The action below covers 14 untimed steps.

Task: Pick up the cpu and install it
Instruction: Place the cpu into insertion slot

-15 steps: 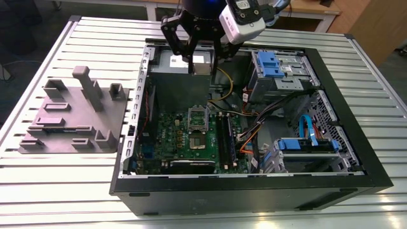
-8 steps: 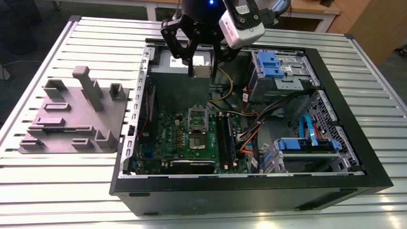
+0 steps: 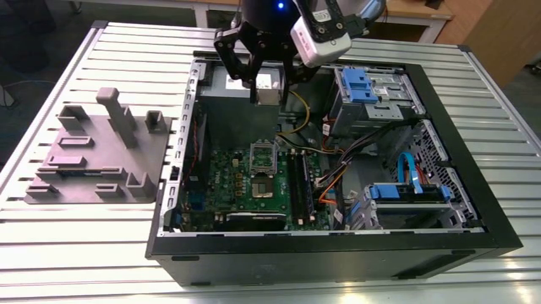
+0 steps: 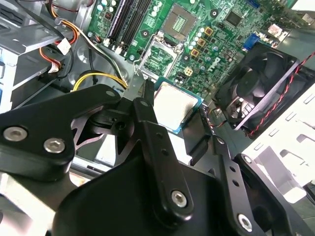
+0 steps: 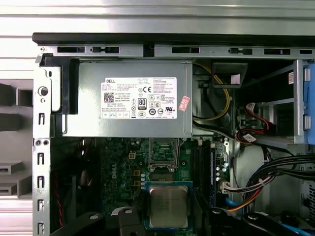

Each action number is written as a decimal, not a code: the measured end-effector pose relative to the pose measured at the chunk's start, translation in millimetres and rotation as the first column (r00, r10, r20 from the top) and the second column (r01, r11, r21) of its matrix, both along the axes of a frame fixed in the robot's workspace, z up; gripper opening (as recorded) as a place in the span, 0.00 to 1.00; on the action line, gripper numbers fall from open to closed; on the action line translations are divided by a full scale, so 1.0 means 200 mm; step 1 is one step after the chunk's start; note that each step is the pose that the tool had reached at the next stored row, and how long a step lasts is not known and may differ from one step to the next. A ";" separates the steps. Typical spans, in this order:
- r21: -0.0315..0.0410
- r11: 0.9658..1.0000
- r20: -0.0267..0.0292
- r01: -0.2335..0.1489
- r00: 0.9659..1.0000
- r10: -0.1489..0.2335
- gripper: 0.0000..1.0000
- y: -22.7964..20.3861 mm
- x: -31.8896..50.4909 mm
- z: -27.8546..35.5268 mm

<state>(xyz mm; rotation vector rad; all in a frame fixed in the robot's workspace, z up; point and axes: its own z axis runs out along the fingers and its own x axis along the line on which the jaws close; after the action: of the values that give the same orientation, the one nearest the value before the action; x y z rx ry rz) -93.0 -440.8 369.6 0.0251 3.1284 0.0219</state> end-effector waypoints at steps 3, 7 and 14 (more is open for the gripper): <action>0.000 1.000 0.000 0.003 1.000 -0.003 0.47 -0.001 0.000 -0.007; -0.001 1.000 0.000 0.003 1.000 -0.003 0.47 -0.009 0.000 -0.017; -0.001 1.000 0.000 0.003 1.000 -0.003 0.47 -0.021 0.000 -0.040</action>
<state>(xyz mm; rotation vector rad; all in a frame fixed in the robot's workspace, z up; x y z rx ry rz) -93.0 -445.0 361.6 0.0304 3.1285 0.0206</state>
